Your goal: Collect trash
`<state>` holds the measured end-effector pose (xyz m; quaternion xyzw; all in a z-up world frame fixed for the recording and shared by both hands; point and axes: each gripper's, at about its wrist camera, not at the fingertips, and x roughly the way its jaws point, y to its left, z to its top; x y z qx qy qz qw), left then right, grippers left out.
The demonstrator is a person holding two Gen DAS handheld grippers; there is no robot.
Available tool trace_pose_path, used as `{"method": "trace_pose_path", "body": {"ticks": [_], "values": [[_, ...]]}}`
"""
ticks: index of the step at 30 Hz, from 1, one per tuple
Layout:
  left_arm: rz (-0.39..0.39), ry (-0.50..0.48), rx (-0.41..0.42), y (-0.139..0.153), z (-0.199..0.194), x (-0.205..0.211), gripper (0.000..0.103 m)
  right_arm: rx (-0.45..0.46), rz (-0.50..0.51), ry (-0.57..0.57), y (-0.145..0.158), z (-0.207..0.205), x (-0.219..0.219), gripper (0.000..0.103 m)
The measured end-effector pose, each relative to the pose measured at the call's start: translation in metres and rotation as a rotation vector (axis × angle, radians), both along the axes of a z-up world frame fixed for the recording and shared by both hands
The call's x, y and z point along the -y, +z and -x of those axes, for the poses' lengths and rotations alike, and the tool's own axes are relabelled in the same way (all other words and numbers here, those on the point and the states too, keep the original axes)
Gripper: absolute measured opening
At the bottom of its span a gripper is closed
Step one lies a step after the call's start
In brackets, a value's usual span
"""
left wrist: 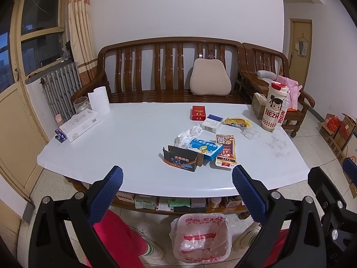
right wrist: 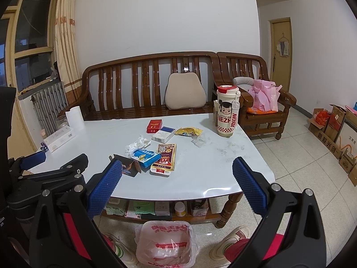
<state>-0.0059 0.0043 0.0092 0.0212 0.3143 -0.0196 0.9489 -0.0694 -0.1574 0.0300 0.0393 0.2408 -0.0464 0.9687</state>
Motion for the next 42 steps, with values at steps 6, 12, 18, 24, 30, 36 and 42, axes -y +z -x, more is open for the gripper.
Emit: {"method": "trace_pose_path", "body": {"ticks": [6, 12, 18, 24, 30, 36, 42], "values": [[0.001, -0.001, -0.001, 0.000, 0.000, 0.000, 0.096, 0.000, 0.001, 0.000, 0.000, 0.000, 0.000, 0.097], [0.013, -0.002, -0.010, 0.003, -0.004, -0.004, 0.096, 0.000, -0.001, 0.008, 0.008, -0.001, -0.007, 0.097], [-0.006, 0.008, -0.017, 0.002, -0.011, -0.006, 0.096, -0.003, -0.006, 0.014, 0.011, -0.006, -0.005, 0.097], [-0.010, 0.000, -0.047, 0.001, -0.028, -0.009, 0.096, 0.001, -0.014, 0.058, 0.009, -0.022, 0.005, 0.097], [0.008, -0.066, -0.103, 0.011, -0.063, -0.013, 0.096, 0.058, 0.033, 0.072, 0.025, -0.040, 0.025, 0.097], [-0.056, -0.135, -0.157, 0.029, -0.113, -0.006, 0.096, -0.005, 0.122, 0.156, 0.047, -0.093, 0.049, 0.097], [-0.107, -0.303, -0.255, 0.042, -0.171, 0.019, 0.096, -0.091, 0.221, 0.218, 0.055, -0.148, 0.061, 0.097]]}}
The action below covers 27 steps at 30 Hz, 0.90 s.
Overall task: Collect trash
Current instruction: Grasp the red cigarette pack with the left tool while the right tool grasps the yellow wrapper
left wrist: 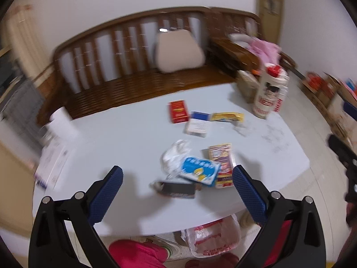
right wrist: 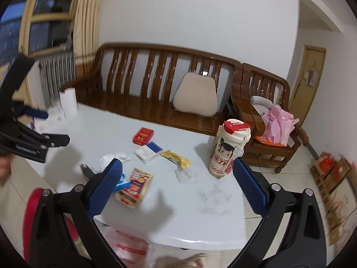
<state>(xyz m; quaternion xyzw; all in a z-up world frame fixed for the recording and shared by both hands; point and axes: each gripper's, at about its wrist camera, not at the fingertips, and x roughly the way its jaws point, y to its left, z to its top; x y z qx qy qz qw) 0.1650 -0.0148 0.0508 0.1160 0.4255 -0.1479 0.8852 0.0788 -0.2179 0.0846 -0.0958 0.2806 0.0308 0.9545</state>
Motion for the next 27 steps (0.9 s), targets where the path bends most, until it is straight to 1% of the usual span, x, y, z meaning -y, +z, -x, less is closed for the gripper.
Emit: {"method": "trace_pose_path", "body": {"ticks": [1, 4, 7, 9, 13, 15, 17, 19, 23, 27], "values": [[-0.012, -0.012, -0.012, 0.001, -0.007, 0.005, 0.096, -0.032, 0.005, 0.038, 0.001, -0.011, 0.001, 0.097], [-0.062, -0.032, -0.034, 0.004, -0.032, 0.019, 0.096, -0.096, -0.021, 0.087, 0.006, -0.040, 0.009, 0.097], [-0.079, -0.050, -0.112, 0.001, -0.065, 0.032, 0.096, -0.148, -0.062, 0.154, 0.013, -0.069, 0.017, 0.097], [-0.088, -0.057, -0.152, -0.003, -0.085, 0.039, 0.096, -0.188, -0.050, 0.179, 0.015, -0.089, 0.017, 0.097], [-0.118, -0.060, -0.244, -0.016, -0.133, 0.053, 0.096, -0.237, 0.023, 0.242, 0.019, -0.122, 0.013, 0.097], [-0.133, -0.056, -0.273, -0.022, -0.153, 0.058, 0.096, -0.248, 0.055, 0.294, 0.020, -0.136, 0.008, 0.097], [-0.164, -0.049, -0.287, -0.031, -0.173, 0.063, 0.096, -0.292, 0.049, 0.389, 0.019, -0.151, 0.004, 0.097], [-0.197, -0.045, -0.304, -0.042, -0.191, 0.068, 0.096, -0.342, 0.060, 0.469, 0.014, -0.169, -0.001, 0.097], [-0.221, -0.038, -0.359, -0.066, -0.227, 0.073, 0.096, -0.417, 0.104, 0.517, -0.001, -0.203, -0.007, 0.097], [-0.234, -0.032, -0.407, -0.092, -0.258, 0.081, 0.096, -0.501, 0.125, 0.572, -0.025, -0.232, -0.010, 0.097]]}}
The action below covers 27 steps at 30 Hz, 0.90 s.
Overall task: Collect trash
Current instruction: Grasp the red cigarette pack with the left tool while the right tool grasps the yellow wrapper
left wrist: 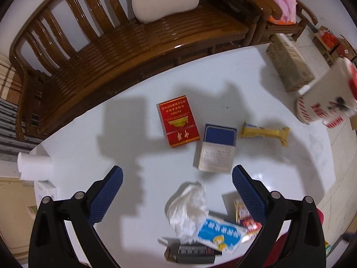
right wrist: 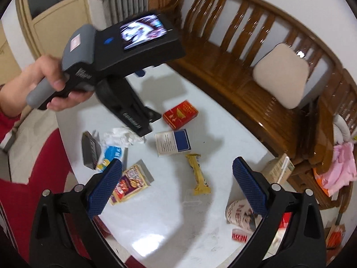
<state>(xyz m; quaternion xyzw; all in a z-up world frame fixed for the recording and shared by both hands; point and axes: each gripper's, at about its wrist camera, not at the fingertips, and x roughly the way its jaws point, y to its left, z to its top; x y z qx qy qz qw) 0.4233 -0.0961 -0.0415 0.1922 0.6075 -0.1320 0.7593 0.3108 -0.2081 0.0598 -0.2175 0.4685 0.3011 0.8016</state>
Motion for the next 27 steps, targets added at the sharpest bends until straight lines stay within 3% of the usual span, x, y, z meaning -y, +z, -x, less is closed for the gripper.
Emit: {"method": "trace_pose_path", "body": {"ticks": [12, 25, 27], "values": [[-0.005, 0.032, -0.118, -0.066, -0.064, 0.010, 0.096, -0.159, 0.182, 0.114, -0.089, -0.041, -0.026, 0.097], [-0.007, 0.087, -0.193, -0.113, -0.086, 0.010, 0.096, -0.272, 0.301, 0.135, -0.161, -0.056, -0.036, 0.097], [-0.006, 0.095, -0.202, -0.119, -0.089, 0.010, 0.096, -0.284, 0.315, 0.137, -0.169, -0.058, -0.038, 0.091]]}}
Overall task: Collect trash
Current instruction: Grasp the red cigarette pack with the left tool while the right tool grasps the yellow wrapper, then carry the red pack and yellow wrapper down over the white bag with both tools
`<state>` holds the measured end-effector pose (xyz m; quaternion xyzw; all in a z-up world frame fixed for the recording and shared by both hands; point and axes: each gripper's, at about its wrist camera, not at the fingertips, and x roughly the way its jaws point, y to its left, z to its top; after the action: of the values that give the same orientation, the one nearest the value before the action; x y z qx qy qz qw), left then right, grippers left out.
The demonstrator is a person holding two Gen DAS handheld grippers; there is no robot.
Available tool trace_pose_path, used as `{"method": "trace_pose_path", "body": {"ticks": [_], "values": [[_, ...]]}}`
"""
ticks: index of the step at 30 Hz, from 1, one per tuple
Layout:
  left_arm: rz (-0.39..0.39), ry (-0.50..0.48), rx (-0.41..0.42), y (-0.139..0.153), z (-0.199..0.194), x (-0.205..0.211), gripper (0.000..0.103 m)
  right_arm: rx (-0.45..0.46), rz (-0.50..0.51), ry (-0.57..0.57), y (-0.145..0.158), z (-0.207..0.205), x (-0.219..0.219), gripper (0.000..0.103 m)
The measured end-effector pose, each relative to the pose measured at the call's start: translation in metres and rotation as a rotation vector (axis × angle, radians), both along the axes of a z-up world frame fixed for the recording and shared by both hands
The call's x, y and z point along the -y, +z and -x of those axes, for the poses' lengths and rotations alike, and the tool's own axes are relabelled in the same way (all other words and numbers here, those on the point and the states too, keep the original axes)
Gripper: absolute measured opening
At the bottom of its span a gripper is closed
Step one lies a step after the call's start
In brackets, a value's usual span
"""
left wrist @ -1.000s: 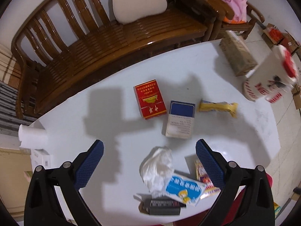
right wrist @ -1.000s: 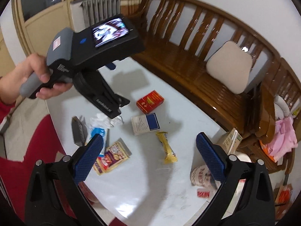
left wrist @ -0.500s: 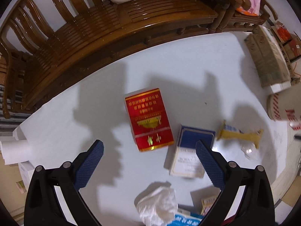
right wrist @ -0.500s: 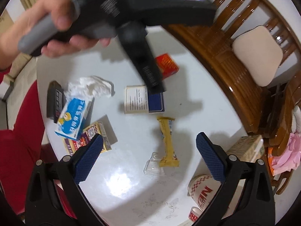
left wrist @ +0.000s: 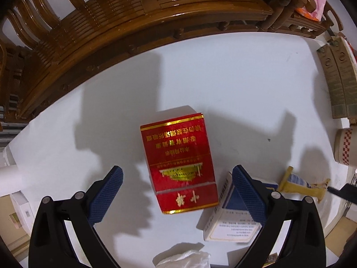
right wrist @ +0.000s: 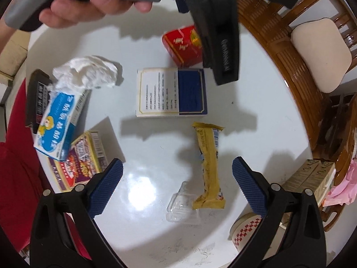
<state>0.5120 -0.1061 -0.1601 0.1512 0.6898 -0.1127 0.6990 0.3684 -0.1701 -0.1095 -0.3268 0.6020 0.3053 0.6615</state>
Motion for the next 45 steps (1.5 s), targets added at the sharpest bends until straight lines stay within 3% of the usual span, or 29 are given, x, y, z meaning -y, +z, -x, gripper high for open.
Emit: {"method": "trace_pose_path", "body": {"ticks": [10, 12, 18, 22, 26, 30, 33, 38, 45], "values": [[0.032, 0.033, -0.017, -0.012, -0.009, -0.005, 0.096, -0.021, 0.057, -0.059, -0.035, -0.021, 0.014, 0.087], [0.039, 0.039, -0.023, -0.013, -0.010, -0.006, 0.096, -0.031, 0.063, -0.075, -0.040, -0.026, 0.018, 0.077], [0.047, 0.049, -0.024, -0.017, -0.013, -0.009, 0.095, -0.042, 0.071, -0.101, -0.052, -0.040, 0.027, 0.063], [0.061, 0.050, -0.035, -0.018, -0.014, -0.012, 0.089, -0.041, 0.057, -0.125, -0.056, -0.048, 0.033, 0.057], [0.066, 0.047, -0.022, -0.015, -0.015, -0.011, 0.080, -0.039, 0.029, -0.146, -0.055, -0.052, 0.036, 0.034], [0.069, 0.042, -0.021, -0.012, -0.013, -0.011, 0.068, -0.027, 0.020, -0.164, -0.055, -0.055, 0.032, 0.018], [0.084, 0.059, -0.019, -0.008, -0.014, -0.013, 0.056, -0.007, -0.001, -0.182, -0.050, -0.056, 0.029, 0.015], [0.113, 0.062, -0.015, -0.005, -0.011, -0.015, 0.056, 0.019, -0.044, -0.210, -0.039, -0.059, 0.033, 0.015], [0.106, 0.052, 0.019, 0.004, -0.002, -0.017, 0.056, 0.086, -0.014, -0.237, -0.034, -0.054, 0.041, 0.015]]}}
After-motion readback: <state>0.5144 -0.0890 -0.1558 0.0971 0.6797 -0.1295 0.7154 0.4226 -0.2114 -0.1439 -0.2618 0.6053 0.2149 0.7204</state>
